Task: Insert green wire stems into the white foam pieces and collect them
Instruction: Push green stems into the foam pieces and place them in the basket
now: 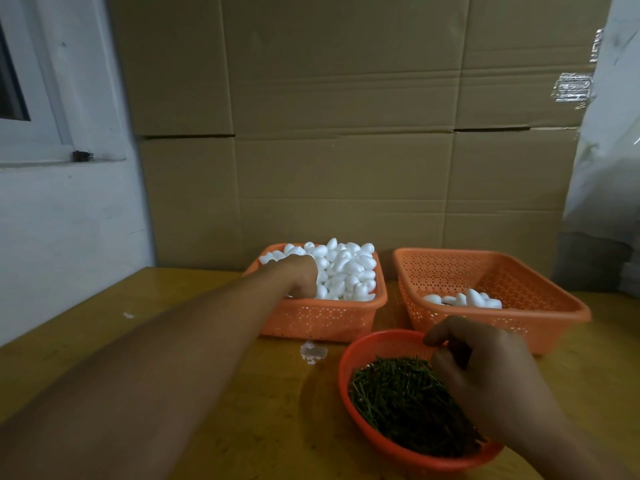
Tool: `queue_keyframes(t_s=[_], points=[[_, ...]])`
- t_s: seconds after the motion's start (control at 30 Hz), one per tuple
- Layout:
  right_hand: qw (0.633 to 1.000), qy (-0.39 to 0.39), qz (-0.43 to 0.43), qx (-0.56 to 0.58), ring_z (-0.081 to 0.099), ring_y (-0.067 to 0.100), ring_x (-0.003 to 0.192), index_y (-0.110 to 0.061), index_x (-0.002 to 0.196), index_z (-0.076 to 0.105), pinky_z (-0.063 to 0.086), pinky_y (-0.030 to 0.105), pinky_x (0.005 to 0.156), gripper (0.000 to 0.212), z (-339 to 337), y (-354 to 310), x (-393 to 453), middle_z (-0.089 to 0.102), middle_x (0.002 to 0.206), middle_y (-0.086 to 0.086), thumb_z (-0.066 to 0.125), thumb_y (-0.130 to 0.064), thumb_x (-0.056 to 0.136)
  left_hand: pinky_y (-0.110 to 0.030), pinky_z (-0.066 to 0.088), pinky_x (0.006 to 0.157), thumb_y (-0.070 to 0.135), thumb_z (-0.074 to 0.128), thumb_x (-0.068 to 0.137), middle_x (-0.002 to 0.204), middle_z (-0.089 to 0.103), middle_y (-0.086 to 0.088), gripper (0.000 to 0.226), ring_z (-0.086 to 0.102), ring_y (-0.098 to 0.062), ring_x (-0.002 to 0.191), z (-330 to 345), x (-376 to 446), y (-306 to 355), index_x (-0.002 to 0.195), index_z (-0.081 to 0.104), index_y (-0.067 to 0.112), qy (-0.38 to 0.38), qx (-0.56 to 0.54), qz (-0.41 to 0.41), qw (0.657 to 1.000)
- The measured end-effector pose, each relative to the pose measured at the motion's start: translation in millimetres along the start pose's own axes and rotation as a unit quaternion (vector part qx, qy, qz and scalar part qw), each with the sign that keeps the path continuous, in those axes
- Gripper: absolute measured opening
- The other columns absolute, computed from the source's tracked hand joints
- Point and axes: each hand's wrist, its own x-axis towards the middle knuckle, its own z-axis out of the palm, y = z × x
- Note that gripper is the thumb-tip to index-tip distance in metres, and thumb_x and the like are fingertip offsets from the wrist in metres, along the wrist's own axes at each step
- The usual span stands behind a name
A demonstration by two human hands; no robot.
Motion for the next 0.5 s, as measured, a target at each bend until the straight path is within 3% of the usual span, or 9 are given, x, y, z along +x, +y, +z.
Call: queue_keyframes(t_s=[0.17, 0.4, 0.5], points=[[1.000, -0.007, 0.002, 0.001, 0.059, 0.008, 0.048, -0.032, 0.075, 0.070, 0.047, 0.034, 0.047, 0.024, 2.4, -0.8, -1.3, 0.062, 0.055, -0.015, 0.073, -0.008, 0.076, -0.060, 0.026, 0.114, 0.051, 0.067, 0.090, 0.161, 0.019, -0.006, 0.059, 0.024, -0.041, 0.144, 1.7, 5.4, 5.9, 0.143, 0.049, 0.034, -0.010, 0.020, -0.003, 1.000], [1.000, -0.004, -0.001, 0.002, 0.059, 0.007, 0.049, -0.033, 0.075, 0.070, 0.048, 0.031, 0.049, 0.027, 3.2, -1.5, -2.4, 0.063, 0.061, -0.022, 0.074, -0.007, 0.074, -0.048, 0.035, 0.113, 0.024, 0.066, 0.094, 0.149, 0.038, -0.001, 0.053, 0.041, -0.029, 0.135, -2.9, -0.8, 0.7, 0.143, 0.048, 0.028, 0.036, -0.037, 0.017, 0.999], [1.000, -0.007, 0.000, 0.002, 0.059, 0.007, 0.049, -0.033, 0.076, 0.070, 0.047, 0.030, 0.048, 0.027, 3.1, -1.3, -1.9, 0.063, 0.061, -0.023, 0.074, -0.007, 0.074, -0.046, 0.034, 0.114, 0.012, 0.060, 0.094, 0.152, 0.042, 0.000, 0.034, 0.039, -0.026, 0.139, -3.0, -0.3, -1.9, 0.126, 0.060, 0.024, 0.079, -0.116, 0.035, 0.989]])
